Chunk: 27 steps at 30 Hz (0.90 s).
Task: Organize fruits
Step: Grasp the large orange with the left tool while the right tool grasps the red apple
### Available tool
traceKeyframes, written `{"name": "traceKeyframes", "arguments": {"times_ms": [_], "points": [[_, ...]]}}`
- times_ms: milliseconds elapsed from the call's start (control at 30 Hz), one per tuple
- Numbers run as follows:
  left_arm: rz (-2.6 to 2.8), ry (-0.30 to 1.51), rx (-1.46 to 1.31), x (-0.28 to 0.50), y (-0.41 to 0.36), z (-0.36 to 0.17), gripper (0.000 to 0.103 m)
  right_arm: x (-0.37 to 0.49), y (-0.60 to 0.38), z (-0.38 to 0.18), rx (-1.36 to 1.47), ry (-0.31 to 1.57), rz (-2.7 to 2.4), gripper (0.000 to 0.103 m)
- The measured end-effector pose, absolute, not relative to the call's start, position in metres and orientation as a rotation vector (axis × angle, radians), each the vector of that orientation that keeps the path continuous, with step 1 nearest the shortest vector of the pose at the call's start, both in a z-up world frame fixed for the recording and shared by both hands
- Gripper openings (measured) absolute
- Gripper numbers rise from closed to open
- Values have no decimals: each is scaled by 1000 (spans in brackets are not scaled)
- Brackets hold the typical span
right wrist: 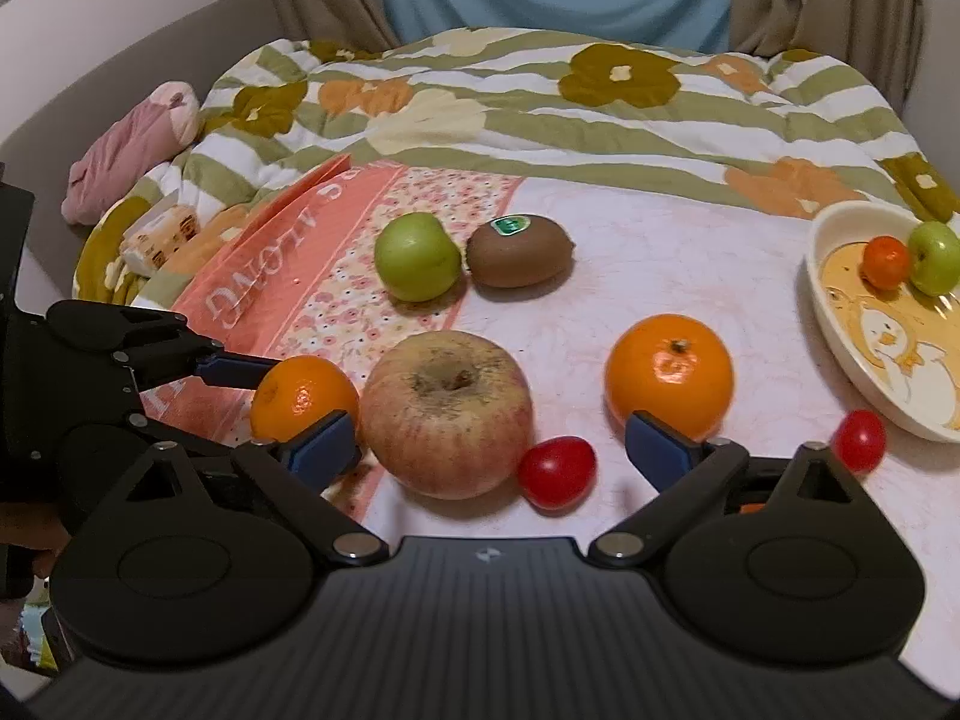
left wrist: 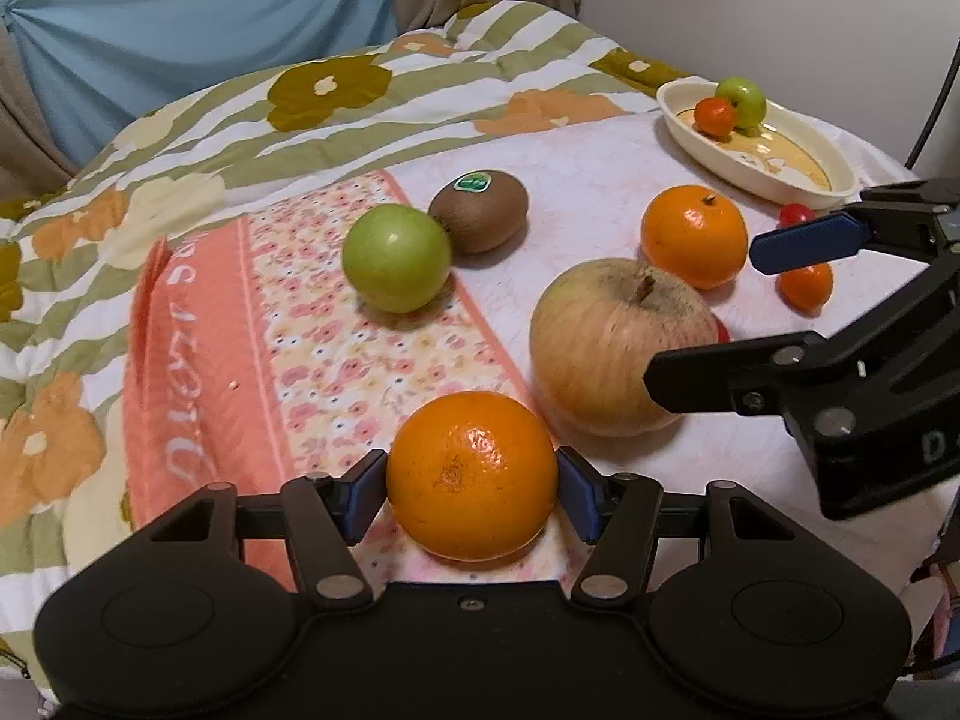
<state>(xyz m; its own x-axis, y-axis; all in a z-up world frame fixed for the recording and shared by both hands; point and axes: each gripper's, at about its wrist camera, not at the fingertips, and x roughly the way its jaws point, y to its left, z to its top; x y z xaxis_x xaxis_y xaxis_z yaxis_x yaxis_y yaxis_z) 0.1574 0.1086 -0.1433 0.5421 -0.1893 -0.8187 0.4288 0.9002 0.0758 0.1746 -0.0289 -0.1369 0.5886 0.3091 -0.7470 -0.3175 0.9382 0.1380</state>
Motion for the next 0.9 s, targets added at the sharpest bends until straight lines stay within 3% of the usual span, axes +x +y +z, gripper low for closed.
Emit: {"name": "traceKeyframes", "arguments": {"times_ms": [367, 567, 633, 900], "points": [[-312, 942, 253, 142, 127, -142, 64, 188, -13, -148, -83, 867, 432, 103], [-292, 944, 236, 136, 130, -142, 64, 196, -6, -156, -119, 877, 473, 97], [-288, 944, 232, 135, 130, -141, 64, 197, -4, -159, -118, 884, 494, 89], [-270, 936, 221, 130, 128, -137, 64, 193, -4, -159, -123, 871, 505, 89]]}}
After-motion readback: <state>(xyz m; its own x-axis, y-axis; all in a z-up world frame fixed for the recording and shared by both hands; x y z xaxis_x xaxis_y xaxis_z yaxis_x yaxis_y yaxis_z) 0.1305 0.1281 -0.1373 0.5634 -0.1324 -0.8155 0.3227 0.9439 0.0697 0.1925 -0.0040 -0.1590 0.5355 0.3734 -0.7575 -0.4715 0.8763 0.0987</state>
